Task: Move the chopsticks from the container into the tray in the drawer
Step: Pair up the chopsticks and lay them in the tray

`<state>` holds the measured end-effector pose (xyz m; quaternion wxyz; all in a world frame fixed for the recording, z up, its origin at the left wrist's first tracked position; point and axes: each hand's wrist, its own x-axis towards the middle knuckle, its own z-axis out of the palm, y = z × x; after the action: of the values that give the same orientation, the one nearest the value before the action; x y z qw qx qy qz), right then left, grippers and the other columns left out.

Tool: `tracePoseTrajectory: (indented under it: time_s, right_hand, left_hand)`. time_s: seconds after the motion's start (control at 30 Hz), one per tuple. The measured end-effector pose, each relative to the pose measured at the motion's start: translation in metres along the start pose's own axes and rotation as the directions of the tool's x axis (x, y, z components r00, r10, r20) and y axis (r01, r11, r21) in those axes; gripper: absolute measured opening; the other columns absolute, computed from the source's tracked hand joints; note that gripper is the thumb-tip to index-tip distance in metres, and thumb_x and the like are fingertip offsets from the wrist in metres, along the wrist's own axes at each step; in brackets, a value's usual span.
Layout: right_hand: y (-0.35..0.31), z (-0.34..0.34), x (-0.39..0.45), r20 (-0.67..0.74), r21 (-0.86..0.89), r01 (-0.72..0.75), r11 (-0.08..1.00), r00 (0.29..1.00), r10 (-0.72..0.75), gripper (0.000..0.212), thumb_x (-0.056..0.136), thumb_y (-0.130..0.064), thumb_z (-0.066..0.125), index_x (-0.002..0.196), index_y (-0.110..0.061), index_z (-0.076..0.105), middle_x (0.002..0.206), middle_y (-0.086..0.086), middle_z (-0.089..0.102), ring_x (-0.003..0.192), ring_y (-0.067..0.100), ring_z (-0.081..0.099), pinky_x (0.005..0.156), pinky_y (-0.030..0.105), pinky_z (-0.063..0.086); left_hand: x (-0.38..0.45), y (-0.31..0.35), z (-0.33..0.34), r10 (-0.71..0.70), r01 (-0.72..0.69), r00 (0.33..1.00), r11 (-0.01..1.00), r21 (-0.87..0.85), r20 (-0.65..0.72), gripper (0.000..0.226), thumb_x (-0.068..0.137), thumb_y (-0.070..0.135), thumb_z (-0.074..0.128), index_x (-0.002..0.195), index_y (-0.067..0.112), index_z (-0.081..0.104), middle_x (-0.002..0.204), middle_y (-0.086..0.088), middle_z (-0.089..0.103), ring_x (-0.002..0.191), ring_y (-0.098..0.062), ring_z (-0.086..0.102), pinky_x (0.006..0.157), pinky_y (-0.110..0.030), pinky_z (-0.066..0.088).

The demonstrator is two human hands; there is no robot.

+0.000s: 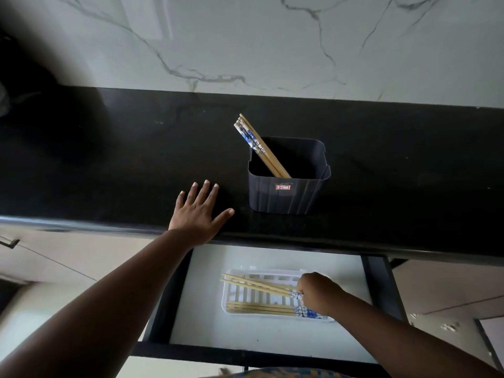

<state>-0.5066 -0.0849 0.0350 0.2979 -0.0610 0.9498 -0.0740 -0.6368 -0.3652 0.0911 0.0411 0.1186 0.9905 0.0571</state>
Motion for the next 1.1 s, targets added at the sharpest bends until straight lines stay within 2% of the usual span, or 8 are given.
tracePoseTrajectory:
  time_s: [0.23, 0.4, 0.6, 0.73, 0.8, 0.9, 0.97, 1.1]
  right_hand:
    - [0.016, 0.004, 0.001, 0.008, -0.051, -0.021, 0.998, 1.0, 0.021, 0.038, 0.073, 0.009, 0.045, 0.054, -0.015, 0.022, 0.057, 0.002, 0.019, 0.066, 0.02, 0.033, 0.046, 0.026, 0.016]
    - [0.017, 0.003, 0.002, 0.028, -0.099, -0.05, 0.994, 0.998, 0.053, 0.038, 0.073, 0.01, 0.045, 0.054, -0.014, 0.023, 0.057, 0.002, 0.023, 0.049, 0.015, 0.024, 0.045, 0.023, 0.018]
    - [0.01, 0.011, 0.014, 0.101, -0.128, -0.069, 0.989, 0.991, 0.082, 0.037, 0.078, 0.011, 0.045, 0.056, -0.013, 0.027, 0.059, 0.001, 0.028, 0.049, 0.012, 0.028, 0.046, 0.02, 0.021]
    - [0.011, 0.017, 0.013, 0.143, -0.126, -0.05, 0.991, 0.987, 0.068, 0.013, 0.082, 0.0, 0.058, 0.082, -0.012, 0.052, 0.085, 0.001, 0.049, 0.075, 0.019, 0.053, 0.062, 0.022, 0.037]
    - [0.012, 0.018, 0.011, 0.119, -0.102, -0.027, 0.994, 0.992, 0.039, 0.018, 0.084, -0.003, 0.057, 0.1, -0.01, 0.058, 0.098, 0.001, 0.054, 0.093, 0.023, 0.06, 0.068, 0.025, 0.041]
    - [0.011, 0.012, 0.009, 0.047, -0.064, 0.003, 0.998, 0.999, 0.0, 0.023, 0.084, -0.001, 0.049, 0.105, -0.009, 0.056, 0.116, 0.008, 0.057, 0.105, 0.028, 0.06, 0.071, 0.026, 0.04]
    - [0.008, -0.001, 0.007, 0.021, -0.053, 0.012, 0.998, 1.0, -0.011, 0.02, 0.084, -0.004, 0.049, 0.103, -0.009, 0.055, 0.114, 0.008, 0.058, 0.104, 0.028, 0.06, 0.071, 0.027, 0.04]
    - [-0.013, -0.052, -0.005, 0.018, 0.108, 0.021, 0.994, 1.0, -0.023, 0.036, 0.089, -0.021, 0.056, 0.125, -0.02, 0.057, 0.126, -0.002, 0.058, 0.114, 0.02, 0.056, 0.09, 0.03, 0.046]
  left_hand:
    - [0.001, -0.002, 0.002, 0.01, -0.01, 1.0, 1.0, -0.007, -0.027, 0.091, 0.08, 0.08, 0.003, 0.155, 0.028, 0.002, 0.163, 0.002, -0.004, 0.149, -0.02, -0.01, 0.12, -0.044, -0.003]
    - [0.002, -0.004, 0.006, 0.014, -0.014, 0.999, 1.0, -0.002, -0.046, 0.091, 0.081, 0.082, 0.002, 0.154, 0.029, 0.002, 0.163, 0.002, -0.004, 0.149, -0.02, -0.009, 0.119, -0.044, -0.004]
    - [0.002, -0.004, 0.006, 0.013, -0.014, 0.998, 1.0, -0.006, -0.055, 0.088, 0.082, 0.081, 0.006, 0.154, 0.03, 0.002, 0.163, 0.002, -0.003, 0.149, -0.02, -0.009, 0.119, -0.044, -0.004]
    - [0.002, -0.004, 0.006, 0.013, -0.013, 0.998, 1.0, -0.006, -0.054, 0.088, 0.083, 0.08, 0.006, 0.154, 0.029, 0.002, 0.163, 0.002, -0.003, 0.149, -0.02, -0.009, 0.119, -0.044, -0.004]
    - [0.002, -0.004, 0.006, 0.016, -0.016, 0.998, 1.0, -0.004, -0.053, 0.087, 0.084, 0.079, 0.007, 0.154, 0.029, 0.002, 0.163, 0.002, -0.003, 0.149, -0.02, -0.009, 0.119, -0.044, -0.005]
    - [0.002, -0.004, 0.006, 0.019, -0.02, 0.998, 1.0, -0.006, -0.053, 0.086, 0.085, 0.079, 0.008, 0.154, 0.029, 0.001, 0.163, 0.002, -0.004, 0.149, -0.02, -0.011, 0.119, -0.044, -0.005]
    - [0.002, -0.004, 0.006, 0.021, -0.022, 0.998, 1.0, -0.008, -0.054, 0.087, 0.084, 0.079, 0.007, 0.154, 0.029, 0.001, 0.163, 0.002, -0.004, 0.149, -0.019, -0.011, 0.119, -0.044, -0.005]
    - [0.001, -0.004, 0.006, 0.023, -0.023, 0.998, 1.0, -0.005, -0.056, 0.089, 0.082, 0.08, 0.004, 0.154, 0.028, 0.0, 0.163, 0.002, -0.005, 0.149, -0.019, -0.012, 0.119, -0.043, -0.006]
